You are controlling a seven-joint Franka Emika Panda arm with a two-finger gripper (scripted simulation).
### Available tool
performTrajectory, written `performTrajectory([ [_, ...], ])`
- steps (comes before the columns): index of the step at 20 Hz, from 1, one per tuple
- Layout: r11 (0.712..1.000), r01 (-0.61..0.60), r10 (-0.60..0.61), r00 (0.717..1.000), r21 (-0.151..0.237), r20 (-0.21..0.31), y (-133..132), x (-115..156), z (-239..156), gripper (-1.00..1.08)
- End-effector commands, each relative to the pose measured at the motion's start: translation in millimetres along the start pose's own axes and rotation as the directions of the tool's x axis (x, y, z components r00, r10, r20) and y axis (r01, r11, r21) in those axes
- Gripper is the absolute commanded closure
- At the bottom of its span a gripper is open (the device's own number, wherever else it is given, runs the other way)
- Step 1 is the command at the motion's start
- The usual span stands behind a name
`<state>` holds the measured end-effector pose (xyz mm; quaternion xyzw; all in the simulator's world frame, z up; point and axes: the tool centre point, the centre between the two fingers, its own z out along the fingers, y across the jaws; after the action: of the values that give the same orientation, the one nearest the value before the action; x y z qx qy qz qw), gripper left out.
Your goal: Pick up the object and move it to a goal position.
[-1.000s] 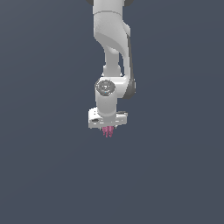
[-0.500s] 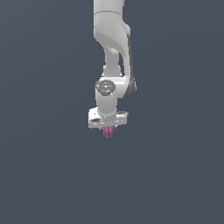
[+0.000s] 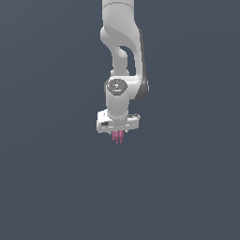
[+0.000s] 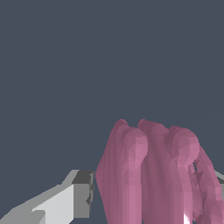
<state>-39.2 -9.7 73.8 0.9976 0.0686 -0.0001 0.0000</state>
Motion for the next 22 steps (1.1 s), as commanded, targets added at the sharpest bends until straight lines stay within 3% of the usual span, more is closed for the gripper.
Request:
performTrajectory([
  [1,1.000,0.000,0.000,1.000,0.000,-0.001,-8,-5,-11,1.08],
  [22,1.000,0.000,0.000,1.000,-0.002,0.000,-105,-74,-145,1.08],
])
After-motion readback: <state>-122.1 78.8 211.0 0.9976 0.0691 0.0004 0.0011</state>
